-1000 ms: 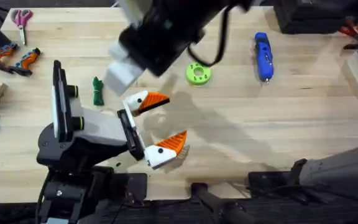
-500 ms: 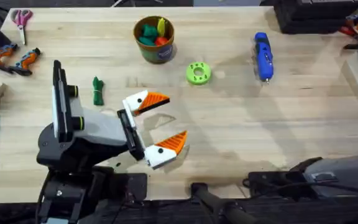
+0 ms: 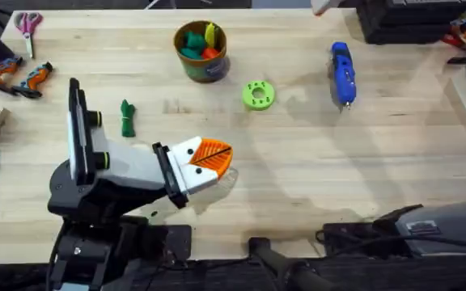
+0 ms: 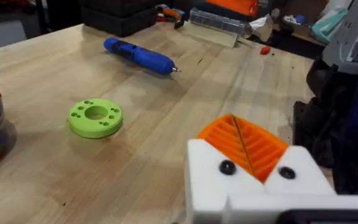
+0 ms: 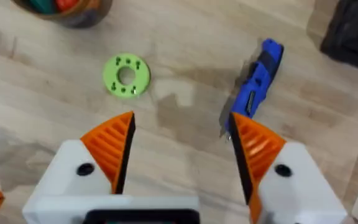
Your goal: Pick up the gripper from the table and insert it into the empty holder that is missing its gripper. Then pick up a screw, insert it into the mounting hole, and use the screwdriver to tighten it. Finally, clean up the table by picking up the vegetable and placing it into the bucket.
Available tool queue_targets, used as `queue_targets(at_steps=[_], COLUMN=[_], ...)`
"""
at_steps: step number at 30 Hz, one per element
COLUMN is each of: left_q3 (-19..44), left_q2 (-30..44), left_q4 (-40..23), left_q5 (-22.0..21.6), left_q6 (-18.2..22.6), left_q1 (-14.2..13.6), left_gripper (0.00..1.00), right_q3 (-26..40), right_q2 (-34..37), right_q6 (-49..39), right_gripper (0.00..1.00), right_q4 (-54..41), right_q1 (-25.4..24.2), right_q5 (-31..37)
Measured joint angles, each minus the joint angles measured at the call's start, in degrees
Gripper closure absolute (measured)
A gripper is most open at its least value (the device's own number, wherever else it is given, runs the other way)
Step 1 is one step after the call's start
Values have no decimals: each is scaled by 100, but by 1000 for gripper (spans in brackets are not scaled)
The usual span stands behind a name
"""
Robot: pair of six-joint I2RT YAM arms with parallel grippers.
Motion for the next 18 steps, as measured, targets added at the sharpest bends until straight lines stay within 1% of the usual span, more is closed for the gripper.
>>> queue_targets(at_steps=[3, 5, 7, 8, 11, 13, 14, 15, 18], left_q3=[0, 0, 0, 0, 0, 0, 0, 0, 0], left_q2=[-1, -1, 0, 0, -1, -1, -1, -1, -1], left_q4=[0, 0, 0, -1, -1, -1, -1, -1, 1], left_q5=[0, 0, 0, 0, 0, 0, 0, 0, -2], left_q6=[0, 0, 0, 0, -2, 0, 0, 0, 0], left_q1=[0, 0, 0, 0, 0, 0, 0, 0, 0], left_gripper=[993, 995, 995, 995, 995, 995, 995, 995, 995], right_q3=[0, 0, -101, -695, -1659, -2309, -2609, -2826, -3420], right_q2=[0, 0, -48, -364, -986, -1512, -1794, -2016, -2604], right_q6=[68, 233, 453, 791, 1037, 1139, 1166, 1187, 1237], right_gripper=[145, 145, 145, 146, 141, 76, 31, 18, 10], right_q4=[-375, -660, -753, -604, -208, 117, 272, 362, 518], right_q1=[-18, -47, -94, -135, -146, -146, -154, -171, -374], right_q5=[0, 0, 8, 115, 163, 194, 195, 198, 219])
